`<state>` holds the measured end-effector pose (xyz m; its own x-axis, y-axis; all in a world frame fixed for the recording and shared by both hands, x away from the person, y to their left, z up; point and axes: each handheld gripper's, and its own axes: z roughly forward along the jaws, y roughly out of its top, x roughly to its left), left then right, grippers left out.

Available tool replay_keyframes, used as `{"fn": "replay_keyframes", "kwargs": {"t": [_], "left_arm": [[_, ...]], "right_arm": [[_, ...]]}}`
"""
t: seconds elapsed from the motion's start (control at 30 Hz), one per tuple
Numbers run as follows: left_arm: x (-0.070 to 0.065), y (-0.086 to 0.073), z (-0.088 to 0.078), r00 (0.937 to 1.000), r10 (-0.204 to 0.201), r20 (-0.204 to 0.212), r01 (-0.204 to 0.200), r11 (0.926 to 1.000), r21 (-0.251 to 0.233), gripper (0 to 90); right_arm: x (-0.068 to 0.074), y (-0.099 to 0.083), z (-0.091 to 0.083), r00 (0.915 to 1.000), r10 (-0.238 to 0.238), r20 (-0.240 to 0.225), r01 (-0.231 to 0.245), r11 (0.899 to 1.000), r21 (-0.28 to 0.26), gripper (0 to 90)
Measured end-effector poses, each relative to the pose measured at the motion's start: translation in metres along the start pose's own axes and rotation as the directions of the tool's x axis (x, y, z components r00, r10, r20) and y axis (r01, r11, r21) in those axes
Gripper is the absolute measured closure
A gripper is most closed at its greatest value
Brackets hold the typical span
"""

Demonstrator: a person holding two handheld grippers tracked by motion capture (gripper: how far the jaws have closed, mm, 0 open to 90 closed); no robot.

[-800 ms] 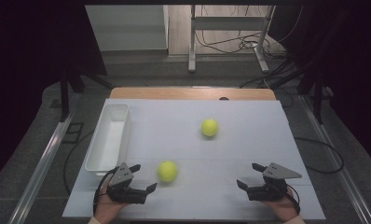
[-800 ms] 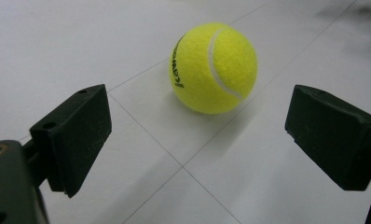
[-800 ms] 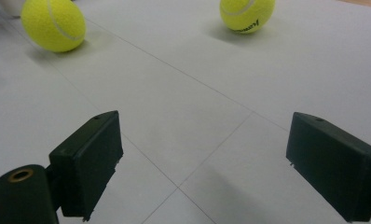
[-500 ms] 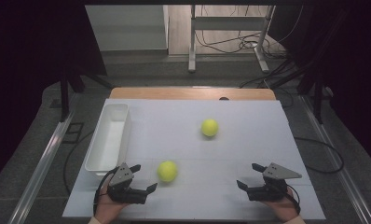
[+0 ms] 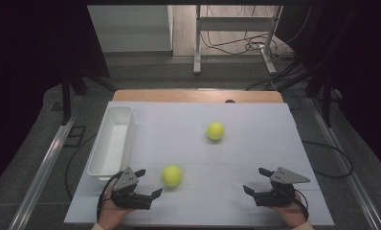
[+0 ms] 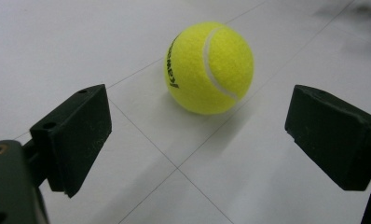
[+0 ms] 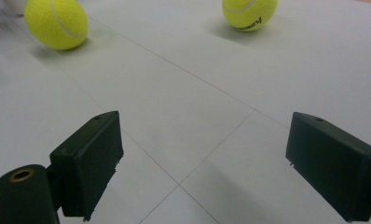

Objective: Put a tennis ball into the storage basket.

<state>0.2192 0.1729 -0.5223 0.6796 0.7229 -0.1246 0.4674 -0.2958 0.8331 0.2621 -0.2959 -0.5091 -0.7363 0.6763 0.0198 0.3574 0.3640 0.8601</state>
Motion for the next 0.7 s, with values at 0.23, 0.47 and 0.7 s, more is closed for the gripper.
{"fn": "replay_keyframes", "kwargs": {"t": [0.23,0.47,0.7], "left_arm": [[0.000,0.002,0.000,1.0000,-0.004,0.003,0.004,1.0000,-0.002,8.0],[-0.002,0.006,-0.001,1.0000,-0.005,0.002,0.005,1.0000,-0.006,8.0],[-0.006,0.013,-0.001,0.9999,-0.005,0.013,0.005,1.0000,0.000,8.0]], "right_arm": [[0.000,0.000,0.001,1.0000,-0.001,-0.006,0.001,1.000,0.004,11.3],[0.000,0.000,0.001,0.9999,0.002,-0.015,-0.002,1.000,0.006,11.3],[0.000,-0.001,0.001,0.9999,0.002,-0.017,-0.002,1.000,0.007,11.4]]}}
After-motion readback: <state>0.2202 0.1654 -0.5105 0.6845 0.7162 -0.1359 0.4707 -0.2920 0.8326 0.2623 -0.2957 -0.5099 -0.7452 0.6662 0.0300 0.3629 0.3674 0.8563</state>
